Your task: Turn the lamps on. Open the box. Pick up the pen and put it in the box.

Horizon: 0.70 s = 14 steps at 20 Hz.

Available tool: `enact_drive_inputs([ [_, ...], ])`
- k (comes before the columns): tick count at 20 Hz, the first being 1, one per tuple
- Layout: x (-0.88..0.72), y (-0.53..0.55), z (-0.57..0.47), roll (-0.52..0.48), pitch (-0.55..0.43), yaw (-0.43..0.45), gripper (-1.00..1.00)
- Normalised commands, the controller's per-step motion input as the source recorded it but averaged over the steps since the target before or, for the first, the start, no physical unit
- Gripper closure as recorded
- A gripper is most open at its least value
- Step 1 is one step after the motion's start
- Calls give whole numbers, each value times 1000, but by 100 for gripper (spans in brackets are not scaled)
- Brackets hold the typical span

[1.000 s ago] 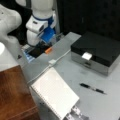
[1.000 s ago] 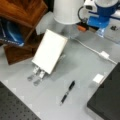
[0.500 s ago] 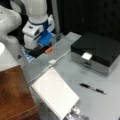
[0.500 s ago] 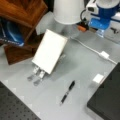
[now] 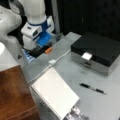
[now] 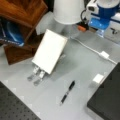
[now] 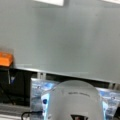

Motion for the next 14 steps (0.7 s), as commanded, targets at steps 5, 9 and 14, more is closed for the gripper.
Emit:
enact_drive_inputs([
  [5,-167,132,-126,-78,-177,-77,100],
  [9,-186,102,-227,-114,-204,-24,100],
  [14,-214,108,-271,-139,-191,-7,100],
])
